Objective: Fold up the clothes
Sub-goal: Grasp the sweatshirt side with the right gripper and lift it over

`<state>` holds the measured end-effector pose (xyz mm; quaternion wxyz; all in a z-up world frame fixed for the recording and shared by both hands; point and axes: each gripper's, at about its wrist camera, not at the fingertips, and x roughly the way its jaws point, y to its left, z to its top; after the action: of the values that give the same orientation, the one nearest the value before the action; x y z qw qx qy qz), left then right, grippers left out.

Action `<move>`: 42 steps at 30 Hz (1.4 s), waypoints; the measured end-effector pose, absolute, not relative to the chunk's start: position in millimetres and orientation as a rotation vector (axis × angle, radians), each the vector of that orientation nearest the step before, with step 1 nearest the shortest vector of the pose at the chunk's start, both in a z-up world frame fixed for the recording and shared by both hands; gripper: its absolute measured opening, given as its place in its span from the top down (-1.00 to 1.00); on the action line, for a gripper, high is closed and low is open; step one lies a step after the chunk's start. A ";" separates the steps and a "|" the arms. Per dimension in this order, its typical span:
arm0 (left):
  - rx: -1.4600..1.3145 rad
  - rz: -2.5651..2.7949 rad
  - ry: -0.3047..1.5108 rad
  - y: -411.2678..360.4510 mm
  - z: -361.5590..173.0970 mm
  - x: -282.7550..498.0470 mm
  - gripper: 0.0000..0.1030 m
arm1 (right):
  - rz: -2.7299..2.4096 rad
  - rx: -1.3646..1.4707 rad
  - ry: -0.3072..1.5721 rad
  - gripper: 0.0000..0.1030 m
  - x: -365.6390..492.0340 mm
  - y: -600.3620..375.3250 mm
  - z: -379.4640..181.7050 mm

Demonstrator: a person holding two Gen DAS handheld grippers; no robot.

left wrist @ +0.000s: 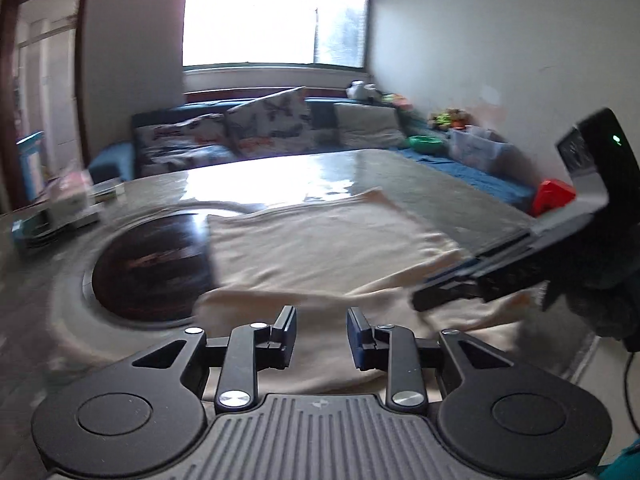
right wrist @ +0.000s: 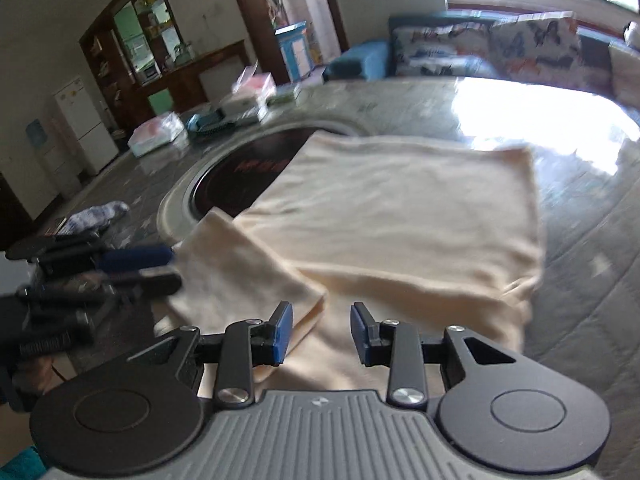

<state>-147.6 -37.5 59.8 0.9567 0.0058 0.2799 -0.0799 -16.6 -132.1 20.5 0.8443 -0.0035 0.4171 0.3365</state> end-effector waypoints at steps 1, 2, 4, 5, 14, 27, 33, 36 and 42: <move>0.009 -0.131 0.576 -29.9 56.7 -150.9 0.35 | 0.716 -0.004 0.888 0.37 -17.3 -129.0 18.4; 0.006 -0.102 0.583 -22.9 53.4 -154.5 0.26 | 0.723 -0.001 0.895 0.37 -17.8 -125.6 16.3; 0.009 -0.058 0.594 -13.4 48.2 -160.9 0.18 | 0.733 -0.001 0.903 0.41 -19.1 -119.2 13.8; 0.015 -0.041 0.596 -10.3 46.0 -163.7 0.16 | 0.733 -0.012 0.900 0.45 -19.9 -116.6 15.0; 0.020 -0.023 0.634 -20.3 29.4 -156.2 0.00 | 0.723 -0.086 0.753 0.89 -23.0 -108.8 65.5; 0.162 -0.043 0.611 -39.9 25.8 -158.8 0.02 | 0.676 -0.179 0.487 0.93 -36.7 -120.1 154.6; 0.197 -0.069 0.610 -43.7 26.2 -162.8 0.02 | 0.529 -0.192 0.605 0.93 -29.1 -146.8 106.8; 0.213 -0.089 0.619 -42.5 25.8 -166.2 0.02 | 0.486 -0.163 0.730 0.92 -18.3 -161.2 66.9; 0.149 -0.165 0.642 -19.1 45.3 -170.4 0.02 | 0.444 -0.134 0.753 0.87 -18.6 -178.2 48.9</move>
<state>-170.4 -19.1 45.3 0.9429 0.0731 0.3147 -0.0811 -18.6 -178.2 48.9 0.9038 -0.0650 0.3643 0.2151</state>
